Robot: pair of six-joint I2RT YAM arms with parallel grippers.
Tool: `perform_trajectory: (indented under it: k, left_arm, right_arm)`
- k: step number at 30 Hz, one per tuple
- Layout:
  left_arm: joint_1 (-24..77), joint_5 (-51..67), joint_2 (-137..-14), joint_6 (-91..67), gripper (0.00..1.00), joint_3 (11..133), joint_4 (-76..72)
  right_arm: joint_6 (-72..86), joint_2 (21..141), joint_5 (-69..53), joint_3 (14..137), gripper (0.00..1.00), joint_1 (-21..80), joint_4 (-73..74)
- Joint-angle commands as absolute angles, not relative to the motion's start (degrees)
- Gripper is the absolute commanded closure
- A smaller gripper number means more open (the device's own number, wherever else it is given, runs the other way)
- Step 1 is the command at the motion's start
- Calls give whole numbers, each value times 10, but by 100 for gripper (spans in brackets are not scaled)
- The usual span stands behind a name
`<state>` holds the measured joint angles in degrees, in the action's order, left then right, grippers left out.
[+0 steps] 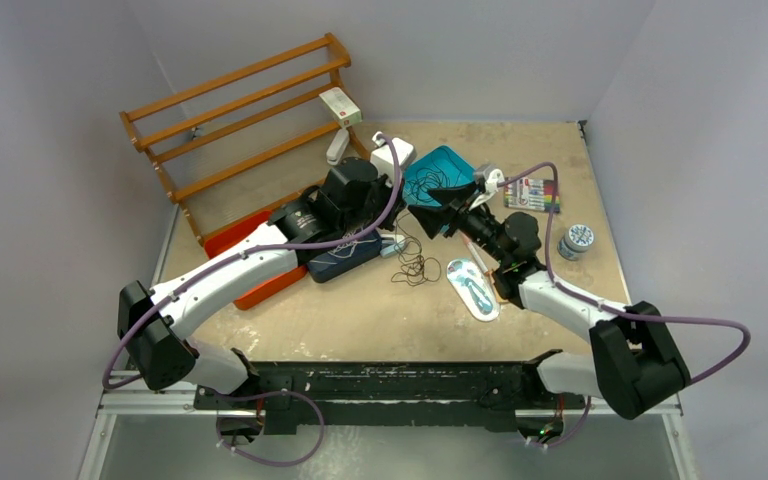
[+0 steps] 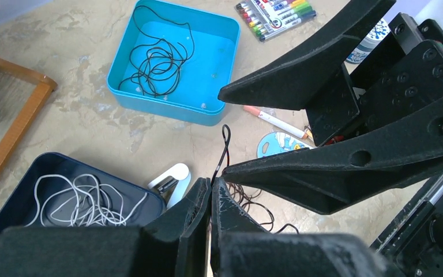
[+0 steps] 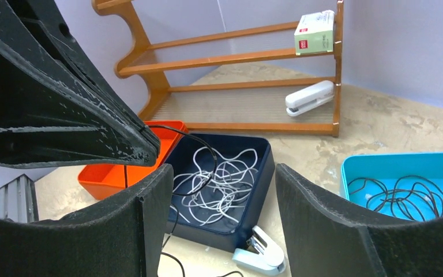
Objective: Untangle the cables
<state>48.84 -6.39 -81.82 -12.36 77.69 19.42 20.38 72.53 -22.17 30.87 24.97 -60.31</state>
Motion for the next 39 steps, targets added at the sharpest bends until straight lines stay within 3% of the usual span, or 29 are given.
perform_trajectory:
  k: [1, 13, 24, 39]
  left_arm:
    - [489, -49, -811, -112, 100, 803, 173]
    - [490, -7, -805, -116, 100, 817, 167]
    - [489, -3, -792, -118, 100, 893, 183]
    - [489, -95, -781, -69, 100, 1005, 222]
  right_arm:
    - [221, 729, -220, 335, 33, 254, -659]
    - [246, 845, -195, 370, 36, 297, -694]
    - [270, 903, -105, 319, 39, 316, -678]
    - [294, 904, -37, 238, 44, 318, -644]
